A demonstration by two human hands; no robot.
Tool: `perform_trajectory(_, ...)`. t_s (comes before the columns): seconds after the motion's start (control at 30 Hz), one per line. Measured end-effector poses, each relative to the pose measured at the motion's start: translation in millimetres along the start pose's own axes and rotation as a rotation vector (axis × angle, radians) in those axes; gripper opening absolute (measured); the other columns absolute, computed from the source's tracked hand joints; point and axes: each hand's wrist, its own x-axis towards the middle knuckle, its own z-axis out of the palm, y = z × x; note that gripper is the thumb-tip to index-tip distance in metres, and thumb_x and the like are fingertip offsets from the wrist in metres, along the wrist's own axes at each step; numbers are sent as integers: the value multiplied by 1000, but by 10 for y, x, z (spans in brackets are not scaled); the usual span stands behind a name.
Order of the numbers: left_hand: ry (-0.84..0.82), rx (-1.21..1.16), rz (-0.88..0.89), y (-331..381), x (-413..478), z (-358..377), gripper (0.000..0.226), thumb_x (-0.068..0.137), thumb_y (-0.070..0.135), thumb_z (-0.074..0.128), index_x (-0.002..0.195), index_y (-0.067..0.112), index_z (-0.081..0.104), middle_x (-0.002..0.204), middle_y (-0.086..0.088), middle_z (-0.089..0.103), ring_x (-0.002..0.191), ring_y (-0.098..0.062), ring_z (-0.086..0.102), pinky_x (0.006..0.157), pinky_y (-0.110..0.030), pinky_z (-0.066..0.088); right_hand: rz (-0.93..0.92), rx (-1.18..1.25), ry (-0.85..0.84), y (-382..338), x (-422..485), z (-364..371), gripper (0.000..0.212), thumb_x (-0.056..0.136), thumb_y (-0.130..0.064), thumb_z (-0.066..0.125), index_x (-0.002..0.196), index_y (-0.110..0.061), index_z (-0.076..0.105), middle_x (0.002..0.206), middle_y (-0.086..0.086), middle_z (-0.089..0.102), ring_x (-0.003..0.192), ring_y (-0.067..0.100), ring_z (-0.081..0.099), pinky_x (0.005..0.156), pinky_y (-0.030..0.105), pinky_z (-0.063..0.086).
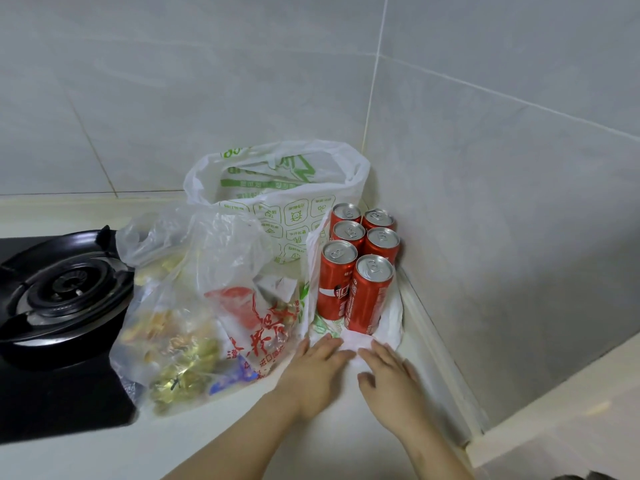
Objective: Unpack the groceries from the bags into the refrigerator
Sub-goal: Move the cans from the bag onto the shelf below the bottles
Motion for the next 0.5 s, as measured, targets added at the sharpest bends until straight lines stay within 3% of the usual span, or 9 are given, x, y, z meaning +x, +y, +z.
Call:
perform_trajectory(0.07, 22, -132, 21, -57, 53, -30, 53, 92, 13, 43, 143, 24, 35, 152, -1, 26, 142, -18, 19, 116, -36, 11, 34, 124, 35, 9, 33, -43, 41, 95, -27, 44, 136, -25, 46, 149, -2, 36, 136, 12, 33, 110, 26, 25)
perform_trajectory(0.13, 117, -299, 16, -86, 80, -130, 38, 88, 6, 44, 123, 13, 57, 132, -6, 50, 126, -23, 43, 104, -28, 31, 88, 281, 113, -23, 58, -152, 32, 92, -24, 51, 123, -21, 58, 125, 0, 60, 111, 17, 56, 93, 26, 42)
perform_trajectory(0.2, 326, -388, -42, -97, 88, -266, 31, 85, 2, 44, 108, 10, 64, 115, -6, 60, 109, -23, 55, 90, -26, 42, 93, 391, 239, -76, 67, -317, 27, 91, -21, 53, 116, -20, 62, 107, -3, 65, 94, 15, 58, 76, 22, 40)
perform_trajectory(0.27, 582, -426, -95, -78, 90, -413, 28, 86, 3, 49, 106, 12, 67, 106, -4, 63, 98, -19, 58, 83, -21, 41, 69, 458, 373, -151, 77, -489, 25, 91, -18, 54, 114, -19, 62, 102, -7, 62, 95, 13, 56, 70, 16, 33)
perform_trajectory(0.37, 838, -467, -112, -28, 110, -631, 26, 84, 9, 47, 96, 13, 69, 100, 0, 64, 92, -17, 58, 76, -19, 39, 17, 471, 571, -271, 118, -694, 26, 88, -14, 56, 112, -19, 61, 101, -9, 54, 102, 15, 55, 74, 16, 31)
perform_trajectory(0.5, 980, -383, -60, -6, 264, -872, 45, 76, 15, 32, 104, 11, 67, 110, -6, 61, 103, -26, 55, 88, -31, 41, -113, 504, 655, -389, 285, -800, 42, 82, -9, 58, 123, -17, 55, 122, 2, 55, 110, 18, 51, 87, 22, 39)
